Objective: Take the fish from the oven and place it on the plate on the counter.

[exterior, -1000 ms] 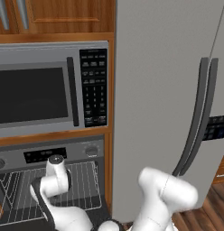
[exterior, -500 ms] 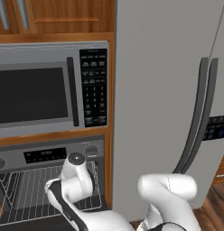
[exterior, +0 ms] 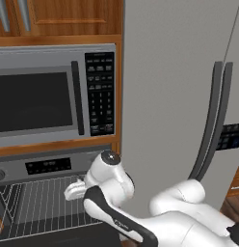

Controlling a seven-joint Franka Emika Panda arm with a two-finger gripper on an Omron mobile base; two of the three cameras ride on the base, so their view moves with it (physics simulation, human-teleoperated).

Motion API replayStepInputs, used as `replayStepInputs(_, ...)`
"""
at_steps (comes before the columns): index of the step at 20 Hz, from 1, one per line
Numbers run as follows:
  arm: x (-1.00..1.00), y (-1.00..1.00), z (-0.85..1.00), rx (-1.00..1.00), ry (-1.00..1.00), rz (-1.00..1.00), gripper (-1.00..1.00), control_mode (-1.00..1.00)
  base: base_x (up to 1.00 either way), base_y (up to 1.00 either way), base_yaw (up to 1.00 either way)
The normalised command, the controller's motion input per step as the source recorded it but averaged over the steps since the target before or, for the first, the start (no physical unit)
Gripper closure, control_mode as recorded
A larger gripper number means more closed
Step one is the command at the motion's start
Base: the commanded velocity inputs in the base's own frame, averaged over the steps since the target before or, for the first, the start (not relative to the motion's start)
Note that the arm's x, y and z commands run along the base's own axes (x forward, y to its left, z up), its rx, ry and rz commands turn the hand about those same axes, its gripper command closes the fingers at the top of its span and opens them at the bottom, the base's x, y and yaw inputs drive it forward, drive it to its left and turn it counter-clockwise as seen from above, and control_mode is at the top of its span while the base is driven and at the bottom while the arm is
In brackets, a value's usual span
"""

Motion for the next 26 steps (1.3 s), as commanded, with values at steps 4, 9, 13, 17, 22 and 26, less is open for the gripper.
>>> replayStepInputs(4, -0.19, -0.45, 1.00, 0.00, 0.00, 0.00, 1.00, -1.00, 0.00, 0.00, 0.00)
replayStepInputs(9, -0.03, -0.53, 1.00, 0.00, 0.00, 0.00, 1.00, -1.00, 0.00, 0.00, 0.00)
replayStepInputs(13, 0.03, -0.62, 1.00, 0.00, 0.02, 0.00, 1.00, -1.00, 0.00, 0.00, 0.00)
replayStepInputs(17, 0.18, -0.81, 1.00, 0.00, 0.00, 0.00, 1.00, -1.00, 0.00, 0.00, 0.00)
replayStepInputs(22, 0.24, -0.92, 1.00, 0.00, 0.00, 0.00, 1.00, -1.00, 0.00, 0.00, 0.00)
replayStepInputs(26, 0.05, -0.95, 0.82, -0.02, 0.00, 0.00, 1.00, -1.00, 0.00, 0.00, 0.00)
